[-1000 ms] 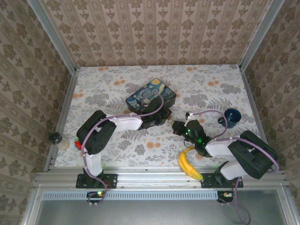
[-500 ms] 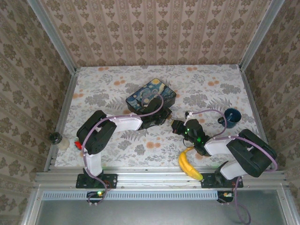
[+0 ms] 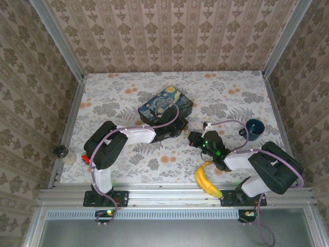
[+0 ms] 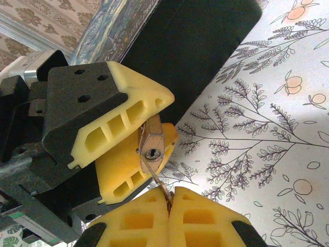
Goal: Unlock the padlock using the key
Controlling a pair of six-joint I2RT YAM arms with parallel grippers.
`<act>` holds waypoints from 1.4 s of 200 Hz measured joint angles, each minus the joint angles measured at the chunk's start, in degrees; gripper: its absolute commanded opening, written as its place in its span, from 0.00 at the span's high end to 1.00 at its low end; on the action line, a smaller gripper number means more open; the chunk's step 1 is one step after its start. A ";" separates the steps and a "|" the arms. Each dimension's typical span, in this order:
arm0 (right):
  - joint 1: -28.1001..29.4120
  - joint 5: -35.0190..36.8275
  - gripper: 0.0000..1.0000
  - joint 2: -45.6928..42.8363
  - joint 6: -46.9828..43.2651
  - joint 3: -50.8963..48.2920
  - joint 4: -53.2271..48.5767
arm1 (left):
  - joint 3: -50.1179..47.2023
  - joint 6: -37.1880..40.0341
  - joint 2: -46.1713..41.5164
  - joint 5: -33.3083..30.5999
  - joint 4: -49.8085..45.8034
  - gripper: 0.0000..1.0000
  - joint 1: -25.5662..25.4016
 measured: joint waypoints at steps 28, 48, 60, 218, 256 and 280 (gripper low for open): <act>-0.13 0.04 1.00 -0.35 0.00 -0.13 -0.42 | 0.00 -0.17 0.00 0.04 0.09 1.00 0.00; -0.17 0.04 1.00 -0.68 0.00 -0.13 -0.50 | 0.00 -0.20 0.00 0.04 0.11 1.00 0.00; -0.17 0.04 1.00 -0.85 0.00 -0.13 -0.61 | 0.00 -0.20 0.00 0.04 0.11 1.00 0.00; -0.26 0.04 1.00 0.46 0.22 -0.13 -0.79 | -0.07 -0.22 0.00 0.20 0.22 1.00 0.02; -0.37 0.02 1.00 1.38 0.22 0.04 -0.72 | -0.11 -0.22 0.00 0.20 0.35 1.00 0.02; -0.37 0.00 1.00 1.66 0.22 0.11 -0.48 | -0.24 -0.22 0.00 0.20 0.61 1.00 0.02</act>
